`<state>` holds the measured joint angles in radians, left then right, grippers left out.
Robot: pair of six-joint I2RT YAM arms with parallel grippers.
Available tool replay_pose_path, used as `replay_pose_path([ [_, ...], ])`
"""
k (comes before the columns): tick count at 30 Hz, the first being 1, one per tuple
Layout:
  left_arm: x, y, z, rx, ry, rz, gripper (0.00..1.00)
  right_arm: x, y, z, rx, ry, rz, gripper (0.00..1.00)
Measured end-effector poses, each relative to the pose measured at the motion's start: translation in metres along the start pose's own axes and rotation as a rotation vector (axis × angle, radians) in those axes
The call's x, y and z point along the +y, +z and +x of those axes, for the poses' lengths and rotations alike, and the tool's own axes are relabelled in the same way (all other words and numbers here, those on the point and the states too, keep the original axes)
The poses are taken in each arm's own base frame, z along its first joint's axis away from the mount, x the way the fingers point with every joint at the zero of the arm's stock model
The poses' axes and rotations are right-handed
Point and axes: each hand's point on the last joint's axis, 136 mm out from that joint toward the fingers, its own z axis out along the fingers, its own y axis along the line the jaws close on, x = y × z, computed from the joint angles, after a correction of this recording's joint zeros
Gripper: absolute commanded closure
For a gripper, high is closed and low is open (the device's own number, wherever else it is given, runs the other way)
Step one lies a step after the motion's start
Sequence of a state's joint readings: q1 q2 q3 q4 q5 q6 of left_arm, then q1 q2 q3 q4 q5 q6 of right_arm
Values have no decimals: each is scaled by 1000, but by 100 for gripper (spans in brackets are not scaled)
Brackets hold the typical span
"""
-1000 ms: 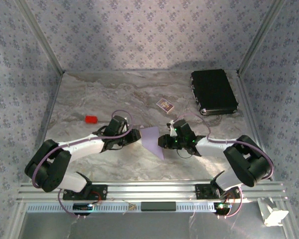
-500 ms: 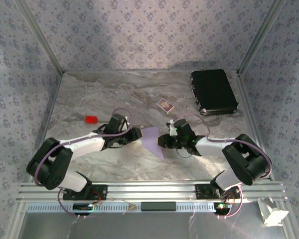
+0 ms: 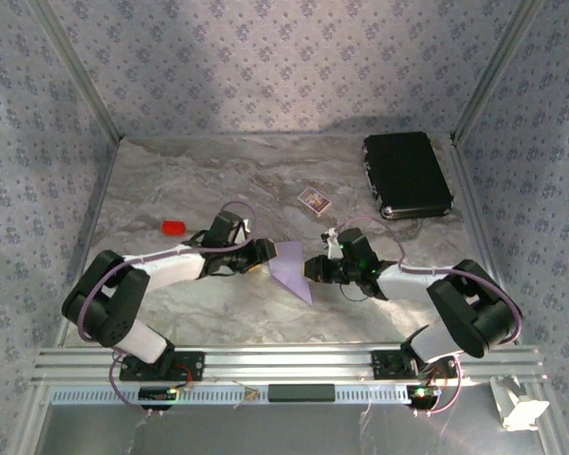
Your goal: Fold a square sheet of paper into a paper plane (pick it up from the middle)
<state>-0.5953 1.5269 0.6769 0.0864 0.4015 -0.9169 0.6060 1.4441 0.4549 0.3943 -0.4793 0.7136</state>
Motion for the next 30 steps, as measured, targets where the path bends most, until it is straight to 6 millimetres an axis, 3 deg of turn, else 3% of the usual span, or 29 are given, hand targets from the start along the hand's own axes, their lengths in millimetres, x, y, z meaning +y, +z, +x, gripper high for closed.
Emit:
replay_pose_path([
  [11,-1,14,0,39,-17,13,57,-3,-4,-4,-17,8,-2,90],
  [18,-7,22,1,60,-30,56,73,-3,-5,-5,-21,10,-2,89],
  [21,-6,24,0,61,-44,59,83,-4,-5,-5,-20,12,0,83],
  [25,-9,25,-6,35,-71,68,97,-4,-9,-4,-16,20,10,65],
  [30,-6,26,-12,-14,-109,68,100,-2,-34,-10,-66,-18,79,47],
])
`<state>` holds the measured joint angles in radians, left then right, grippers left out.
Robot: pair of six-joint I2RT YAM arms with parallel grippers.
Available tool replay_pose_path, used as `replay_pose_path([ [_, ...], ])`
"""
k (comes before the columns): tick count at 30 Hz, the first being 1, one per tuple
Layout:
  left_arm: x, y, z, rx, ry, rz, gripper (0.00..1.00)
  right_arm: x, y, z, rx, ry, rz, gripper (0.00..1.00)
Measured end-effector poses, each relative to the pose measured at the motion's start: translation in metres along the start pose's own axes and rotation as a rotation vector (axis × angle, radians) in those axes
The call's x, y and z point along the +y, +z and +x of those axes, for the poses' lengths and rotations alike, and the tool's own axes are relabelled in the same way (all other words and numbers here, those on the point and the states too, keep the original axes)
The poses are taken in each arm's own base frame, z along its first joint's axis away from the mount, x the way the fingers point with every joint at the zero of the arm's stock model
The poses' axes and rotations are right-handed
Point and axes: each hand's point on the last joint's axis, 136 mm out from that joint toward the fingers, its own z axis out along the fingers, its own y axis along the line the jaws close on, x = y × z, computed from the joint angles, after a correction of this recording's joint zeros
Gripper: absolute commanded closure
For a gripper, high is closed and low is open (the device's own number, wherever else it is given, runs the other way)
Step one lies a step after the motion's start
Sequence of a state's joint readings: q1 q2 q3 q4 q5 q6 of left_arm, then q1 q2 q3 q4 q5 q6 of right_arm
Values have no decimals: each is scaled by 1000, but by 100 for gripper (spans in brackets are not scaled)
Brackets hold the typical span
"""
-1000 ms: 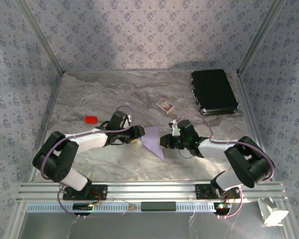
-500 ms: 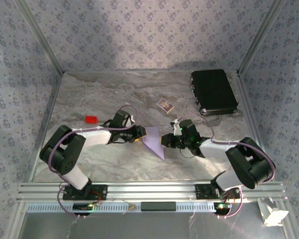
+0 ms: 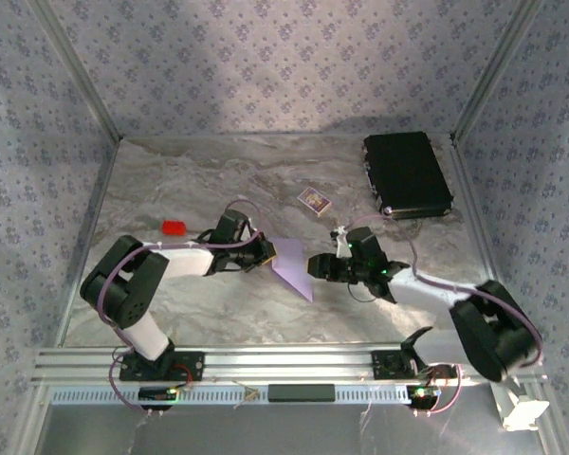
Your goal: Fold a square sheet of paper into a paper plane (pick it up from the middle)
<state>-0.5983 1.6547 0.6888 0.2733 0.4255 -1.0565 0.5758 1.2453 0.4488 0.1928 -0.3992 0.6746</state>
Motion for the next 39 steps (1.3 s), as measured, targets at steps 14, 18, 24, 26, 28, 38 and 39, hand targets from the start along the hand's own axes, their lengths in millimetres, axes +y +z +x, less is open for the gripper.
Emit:
replay_pose_path([
  [14,-15,14,18,-50,-24,3,94,-16,-50,-13,-161,-149,188,30],
  [18,-16,13,15,-66,-25,9,74,-23,-45,1,-140,-210,228,32],
  [24,-35,17,18,12,11,96,77,-20,-50,-3,-181,-304,265,33],
  [26,-38,18,17,26,20,112,81,-19,-53,-6,-204,-317,270,33],
  [28,-38,17,16,32,22,118,87,-18,-57,-7,-227,-332,272,33],
  [38,-44,12,12,37,20,149,100,-11,-58,0,-232,-500,279,38],
  [39,-45,11,12,32,21,150,100,-10,-58,1,-229,-524,280,39],
])
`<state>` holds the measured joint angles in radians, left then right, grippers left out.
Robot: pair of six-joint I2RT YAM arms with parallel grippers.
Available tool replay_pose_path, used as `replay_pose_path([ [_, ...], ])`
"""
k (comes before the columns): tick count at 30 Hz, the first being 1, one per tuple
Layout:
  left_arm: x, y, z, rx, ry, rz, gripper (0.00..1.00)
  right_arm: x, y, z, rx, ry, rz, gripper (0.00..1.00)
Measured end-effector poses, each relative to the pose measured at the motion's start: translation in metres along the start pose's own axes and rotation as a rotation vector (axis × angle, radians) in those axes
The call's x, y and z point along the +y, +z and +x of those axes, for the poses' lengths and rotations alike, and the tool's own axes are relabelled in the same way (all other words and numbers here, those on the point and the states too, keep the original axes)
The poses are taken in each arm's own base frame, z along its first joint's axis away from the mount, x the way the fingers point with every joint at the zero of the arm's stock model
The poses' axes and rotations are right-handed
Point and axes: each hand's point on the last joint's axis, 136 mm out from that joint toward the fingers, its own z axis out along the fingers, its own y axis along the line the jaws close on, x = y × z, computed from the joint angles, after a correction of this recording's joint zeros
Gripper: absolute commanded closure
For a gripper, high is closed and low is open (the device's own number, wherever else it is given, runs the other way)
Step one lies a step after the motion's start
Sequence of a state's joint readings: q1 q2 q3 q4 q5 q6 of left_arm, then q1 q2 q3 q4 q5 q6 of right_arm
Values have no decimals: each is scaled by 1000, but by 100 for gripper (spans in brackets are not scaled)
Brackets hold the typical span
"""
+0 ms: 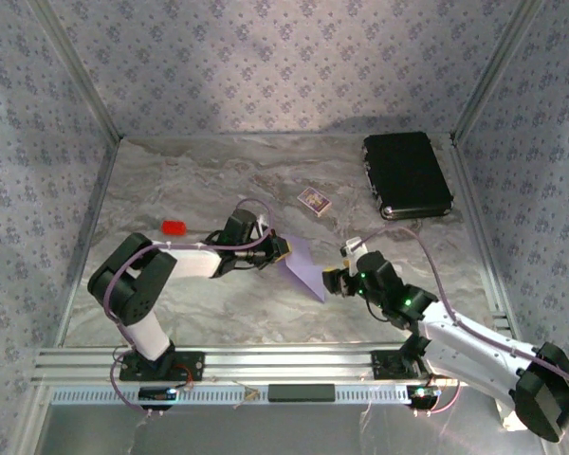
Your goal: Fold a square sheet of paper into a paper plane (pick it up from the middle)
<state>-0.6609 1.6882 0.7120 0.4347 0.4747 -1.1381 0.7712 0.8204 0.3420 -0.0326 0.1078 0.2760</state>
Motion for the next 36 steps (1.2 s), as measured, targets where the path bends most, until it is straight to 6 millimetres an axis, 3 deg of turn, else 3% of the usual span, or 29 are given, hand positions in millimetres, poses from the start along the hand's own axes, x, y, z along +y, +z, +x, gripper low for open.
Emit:
replay_pose_path([
  [10,-3,-7,-4,-34,2,-18,98,38,11,17,34,-299,-88,54],
  [14,0,-7,-3,-32,-2,-28,94,48,22,30,59,-409,-78,54],
  [19,1,-5,-2,-25,-5,-34,83,47,36,50,114,-527,-34,44],
  [27,-4,-4,-2,-19,-1,-28,85,43,48,55,122,-606,33,44],
  [36,-6,2,-3,3,-3,-26,91,35,58,54,96,-617,129,56],
])
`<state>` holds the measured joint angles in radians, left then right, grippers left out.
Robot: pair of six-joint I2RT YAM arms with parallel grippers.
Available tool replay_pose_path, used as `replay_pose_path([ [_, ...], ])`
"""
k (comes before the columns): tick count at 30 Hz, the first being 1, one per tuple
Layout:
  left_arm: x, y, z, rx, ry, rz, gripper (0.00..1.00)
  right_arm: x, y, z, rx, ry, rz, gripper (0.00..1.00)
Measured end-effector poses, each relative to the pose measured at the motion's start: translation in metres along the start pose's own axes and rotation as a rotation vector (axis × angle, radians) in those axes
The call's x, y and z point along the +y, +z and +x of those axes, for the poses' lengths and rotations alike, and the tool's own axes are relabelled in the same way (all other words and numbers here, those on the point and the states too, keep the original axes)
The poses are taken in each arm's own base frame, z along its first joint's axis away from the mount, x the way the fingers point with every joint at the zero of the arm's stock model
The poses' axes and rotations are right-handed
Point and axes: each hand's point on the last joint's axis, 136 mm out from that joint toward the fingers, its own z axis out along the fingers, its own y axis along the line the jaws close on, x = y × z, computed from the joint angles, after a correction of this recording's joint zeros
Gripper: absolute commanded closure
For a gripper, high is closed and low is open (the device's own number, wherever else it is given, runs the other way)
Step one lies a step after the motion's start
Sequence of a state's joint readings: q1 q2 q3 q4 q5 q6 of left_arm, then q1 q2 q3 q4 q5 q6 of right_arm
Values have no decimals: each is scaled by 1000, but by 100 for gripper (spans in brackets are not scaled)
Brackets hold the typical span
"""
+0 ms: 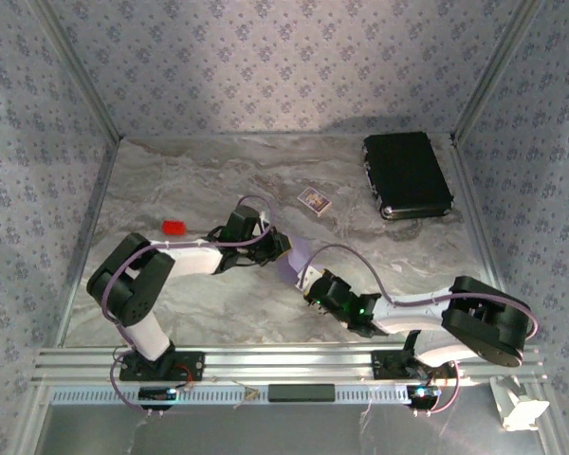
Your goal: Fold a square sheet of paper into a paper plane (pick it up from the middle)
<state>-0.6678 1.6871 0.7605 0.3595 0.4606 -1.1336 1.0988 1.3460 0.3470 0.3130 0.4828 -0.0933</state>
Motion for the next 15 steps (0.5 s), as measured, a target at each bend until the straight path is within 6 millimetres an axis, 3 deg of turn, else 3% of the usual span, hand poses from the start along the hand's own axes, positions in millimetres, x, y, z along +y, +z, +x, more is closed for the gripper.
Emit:
replay_pose_path([
  [15,2,2,0,7,-1,-15,93,2,6,-2,-14,45,6,72],
])
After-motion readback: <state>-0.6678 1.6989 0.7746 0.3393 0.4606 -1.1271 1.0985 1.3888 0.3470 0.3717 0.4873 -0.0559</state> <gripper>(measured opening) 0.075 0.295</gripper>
